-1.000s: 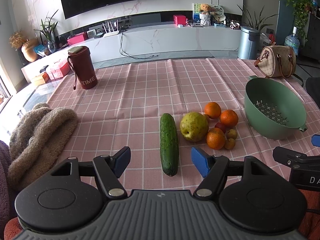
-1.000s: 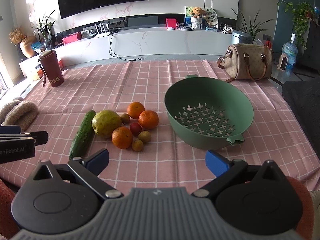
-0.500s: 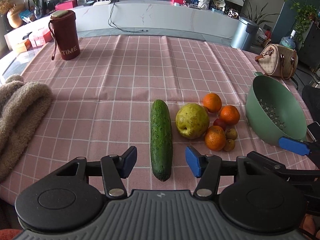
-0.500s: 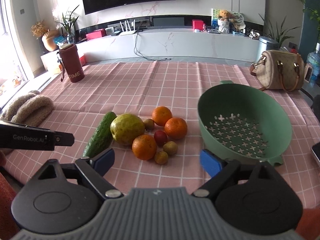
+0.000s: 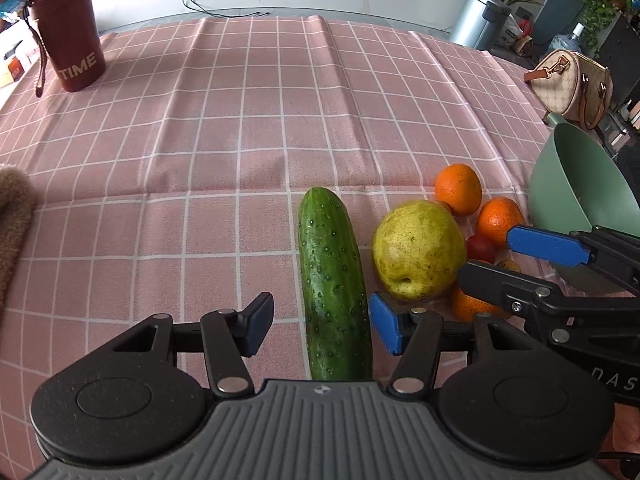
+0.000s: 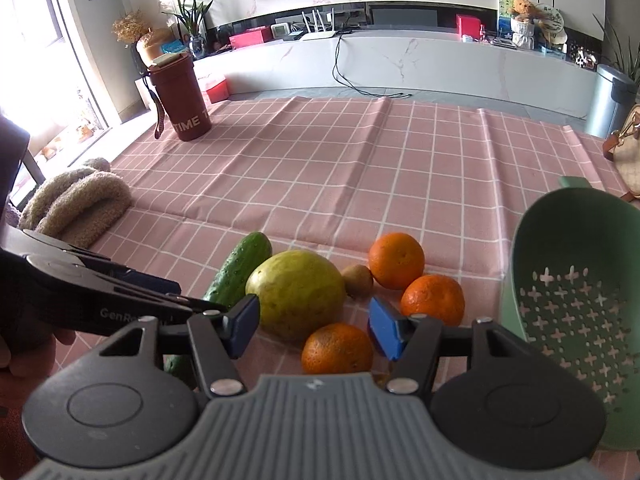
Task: Organize fruits
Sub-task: 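Grasp the cucumber with the left gripper while the right gripper grasps the pear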
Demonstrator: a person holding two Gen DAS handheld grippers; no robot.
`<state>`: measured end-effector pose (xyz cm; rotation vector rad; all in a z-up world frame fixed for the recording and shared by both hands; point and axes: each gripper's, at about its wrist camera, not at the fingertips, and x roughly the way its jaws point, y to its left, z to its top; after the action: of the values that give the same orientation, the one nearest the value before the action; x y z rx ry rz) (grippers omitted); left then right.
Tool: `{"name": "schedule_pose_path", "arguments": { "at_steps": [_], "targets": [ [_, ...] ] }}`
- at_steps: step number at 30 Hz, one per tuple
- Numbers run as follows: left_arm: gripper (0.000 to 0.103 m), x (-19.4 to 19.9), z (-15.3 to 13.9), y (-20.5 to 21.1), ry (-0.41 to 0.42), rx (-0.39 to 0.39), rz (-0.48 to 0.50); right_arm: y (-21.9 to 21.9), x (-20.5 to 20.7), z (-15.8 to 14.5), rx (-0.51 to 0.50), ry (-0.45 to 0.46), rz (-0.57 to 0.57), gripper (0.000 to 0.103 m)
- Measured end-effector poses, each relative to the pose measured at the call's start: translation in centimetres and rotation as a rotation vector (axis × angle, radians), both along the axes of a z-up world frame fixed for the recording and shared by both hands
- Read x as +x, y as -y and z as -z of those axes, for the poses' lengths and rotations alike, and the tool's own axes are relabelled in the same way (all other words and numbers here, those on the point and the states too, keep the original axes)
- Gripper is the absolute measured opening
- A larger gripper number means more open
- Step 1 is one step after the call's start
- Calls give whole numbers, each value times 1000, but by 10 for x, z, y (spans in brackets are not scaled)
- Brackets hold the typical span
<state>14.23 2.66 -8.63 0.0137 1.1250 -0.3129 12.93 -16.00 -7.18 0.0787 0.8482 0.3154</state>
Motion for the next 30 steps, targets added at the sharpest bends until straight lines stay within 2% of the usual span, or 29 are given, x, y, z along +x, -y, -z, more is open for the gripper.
{"name": "schedule_pose_path", "arguments": {
  "at_steps": [5,8,15,22,26,30],
  "targets": [
    [66,8,10,3,8,3,20,3,11,9,51,-11,-8,58],
    [64,7,11,-2,10,-22,20,1,16,12,60,-20,-12,58],
    [64,1,-3,-34,45,-53,-56,-9,27,19,57,-48,-24,64],
    [63,15,9,-35,-23,-146,-40,-18,33,28,37,-78,-41,67],
    [64,20,17,-35,-49,-185,-32,-5,41,34,131,-134,-19,69],
    [64,15,15,-34,-26,-174,-16,-1,45,40,183,-162,-10,69]
  ]
}}
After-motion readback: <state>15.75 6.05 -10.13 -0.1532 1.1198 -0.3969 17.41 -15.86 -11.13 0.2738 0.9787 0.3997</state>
